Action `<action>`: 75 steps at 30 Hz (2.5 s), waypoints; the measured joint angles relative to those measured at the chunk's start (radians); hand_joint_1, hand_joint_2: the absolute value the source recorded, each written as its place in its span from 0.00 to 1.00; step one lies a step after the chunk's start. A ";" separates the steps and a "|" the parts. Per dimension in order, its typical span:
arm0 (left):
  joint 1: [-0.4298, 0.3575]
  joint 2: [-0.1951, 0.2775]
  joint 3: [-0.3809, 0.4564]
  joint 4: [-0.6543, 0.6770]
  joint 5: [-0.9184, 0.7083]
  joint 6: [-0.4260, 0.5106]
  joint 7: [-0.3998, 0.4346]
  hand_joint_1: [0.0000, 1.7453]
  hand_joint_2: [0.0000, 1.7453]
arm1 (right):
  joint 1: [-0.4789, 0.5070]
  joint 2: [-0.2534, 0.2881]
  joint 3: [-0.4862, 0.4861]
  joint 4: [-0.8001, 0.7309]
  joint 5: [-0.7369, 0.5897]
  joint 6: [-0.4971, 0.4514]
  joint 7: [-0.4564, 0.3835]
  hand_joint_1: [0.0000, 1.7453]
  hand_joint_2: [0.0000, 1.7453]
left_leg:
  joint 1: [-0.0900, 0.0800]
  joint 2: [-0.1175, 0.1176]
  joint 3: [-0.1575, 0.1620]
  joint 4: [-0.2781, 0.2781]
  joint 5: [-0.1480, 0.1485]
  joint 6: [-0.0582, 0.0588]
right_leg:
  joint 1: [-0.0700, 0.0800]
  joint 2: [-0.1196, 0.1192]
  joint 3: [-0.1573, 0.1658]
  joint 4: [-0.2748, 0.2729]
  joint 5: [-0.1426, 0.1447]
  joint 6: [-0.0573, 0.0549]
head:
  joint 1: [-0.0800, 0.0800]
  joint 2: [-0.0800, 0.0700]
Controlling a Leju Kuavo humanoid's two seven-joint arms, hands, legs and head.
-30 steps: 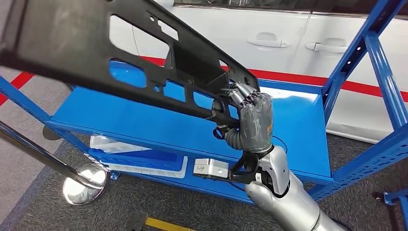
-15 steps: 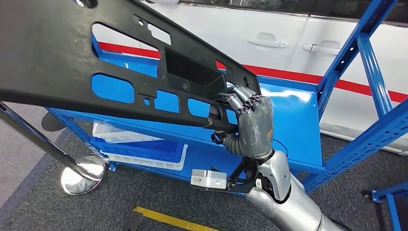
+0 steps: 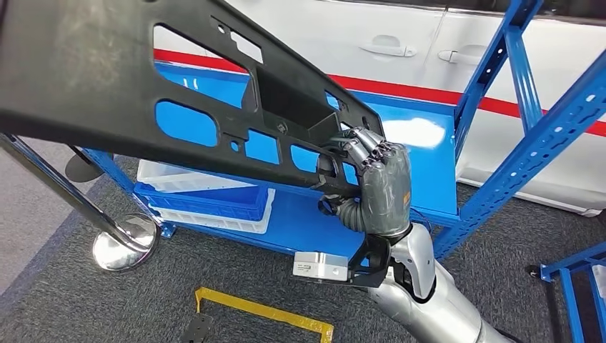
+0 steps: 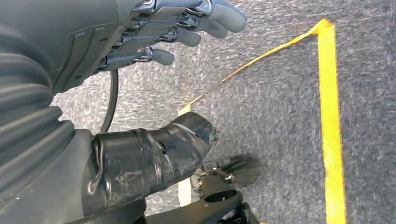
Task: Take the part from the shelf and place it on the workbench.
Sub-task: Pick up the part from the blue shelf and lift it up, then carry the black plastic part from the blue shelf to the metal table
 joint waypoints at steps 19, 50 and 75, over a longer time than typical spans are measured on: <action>-0.005 -0.001 -0.003 0.000 0.022 -0.015 0.001 0.00 1.00 | -0.002 -0.005 0.005 -0.003 -0.068 0.016 -0.016 1.00 1.00 | -0.012 -0.006 0.147 -0.103 -0.036 0.053 | 0.008 -0.003 -0.173 0.155 -0.027 0.023 | -0.005 0.000; 0.002 -0.001 -0.004 0.000 0.048 -0.020 0.011 0.00 1.00 | -0.009 -0.010 0.011 -0.005 -0.146 0.040 -0.035 1.00 1.00 | -0.008 -0.027 0.082 -0.064 -0.008 0.047 | 0.004 -0.008 -0.113 0.218 -0.104 0.028 | -0.004 0.000; 0.002 -0.002 -0.004 0.000 0.050 -0.020 0.014 0.00 1.00 | -0.014 -0.014 0.014 -0.008 -0.153 0.043 -0.037 1.00 1.00 | 0.009 0.023 0.042 -0.043 0.008 0.002 | -0.006 -0.102 0.013 -0.042 0.020 0.042 | -0.012 0.000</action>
